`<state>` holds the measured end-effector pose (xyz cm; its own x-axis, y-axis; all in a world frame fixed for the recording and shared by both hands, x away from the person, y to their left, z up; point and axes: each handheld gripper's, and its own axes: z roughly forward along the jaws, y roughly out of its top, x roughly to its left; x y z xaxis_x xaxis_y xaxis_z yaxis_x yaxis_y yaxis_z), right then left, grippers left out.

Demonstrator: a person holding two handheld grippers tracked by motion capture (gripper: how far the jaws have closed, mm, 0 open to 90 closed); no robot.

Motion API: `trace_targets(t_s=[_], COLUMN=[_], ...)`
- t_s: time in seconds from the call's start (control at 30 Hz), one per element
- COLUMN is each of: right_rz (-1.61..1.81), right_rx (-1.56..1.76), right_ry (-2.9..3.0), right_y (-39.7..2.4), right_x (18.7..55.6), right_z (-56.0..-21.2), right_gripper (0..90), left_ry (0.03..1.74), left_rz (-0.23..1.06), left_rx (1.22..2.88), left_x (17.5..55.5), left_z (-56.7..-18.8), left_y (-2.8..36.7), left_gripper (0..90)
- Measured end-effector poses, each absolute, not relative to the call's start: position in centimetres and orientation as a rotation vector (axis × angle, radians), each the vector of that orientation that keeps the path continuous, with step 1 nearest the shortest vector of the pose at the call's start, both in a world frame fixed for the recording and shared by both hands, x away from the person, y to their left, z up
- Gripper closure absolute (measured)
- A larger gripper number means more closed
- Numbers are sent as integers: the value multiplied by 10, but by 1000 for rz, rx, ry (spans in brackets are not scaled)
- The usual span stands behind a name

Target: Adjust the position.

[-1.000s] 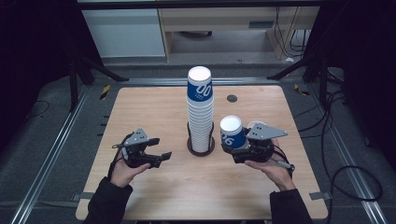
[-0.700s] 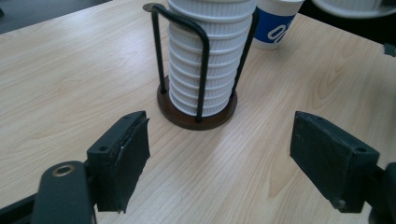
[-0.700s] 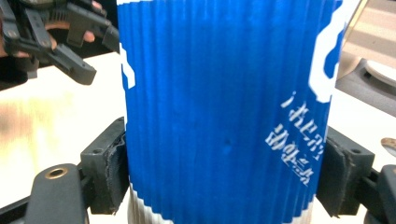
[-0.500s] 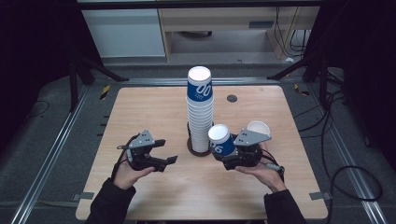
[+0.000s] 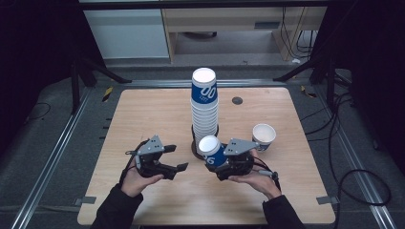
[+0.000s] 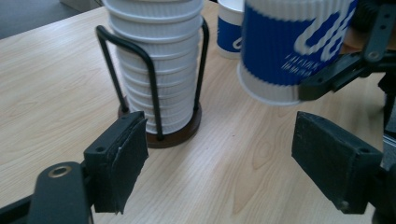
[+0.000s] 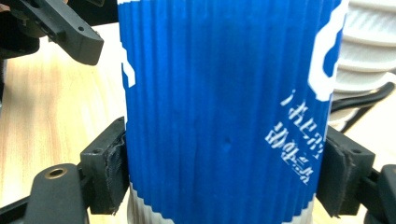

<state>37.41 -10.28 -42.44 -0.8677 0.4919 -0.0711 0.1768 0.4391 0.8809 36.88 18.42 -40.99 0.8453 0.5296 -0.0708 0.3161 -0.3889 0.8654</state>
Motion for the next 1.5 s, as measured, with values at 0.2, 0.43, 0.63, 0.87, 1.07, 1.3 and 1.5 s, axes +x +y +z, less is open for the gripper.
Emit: trace_targets(t_s=[0.2,0.43,0.63,0.87,1.07,1.3,1.5], right_rz=[1387,1358,1357,1357,1359,1362,1353], right_rx=[545,516,494,464,448,424,427], right_ry=[2411,2445,2457,2471,2481,2486,2497], right_y=[-95,-85,-76,-66,-60,-57,-56], right_x=[373,372,372,372,370,368,369], right_z=[-430,-436,-439,-441,-442,-442,-444], right_gripper=[195,196,195,196,196,196,192], left_ry=[596,588,574,571,561,557,564], left_rz=[234,223,201,194,182,154,127], left_rx=[1996,1984,1990,1992,1996,1997,1975], left_x=[366,366,366,367,368,370,370], left_z=[-408,-407,-408,-409,-409,-411,-412], left_y=[178,173,166,159,153,148,149], left_gripper=[173,169,165,163,166,185,233])
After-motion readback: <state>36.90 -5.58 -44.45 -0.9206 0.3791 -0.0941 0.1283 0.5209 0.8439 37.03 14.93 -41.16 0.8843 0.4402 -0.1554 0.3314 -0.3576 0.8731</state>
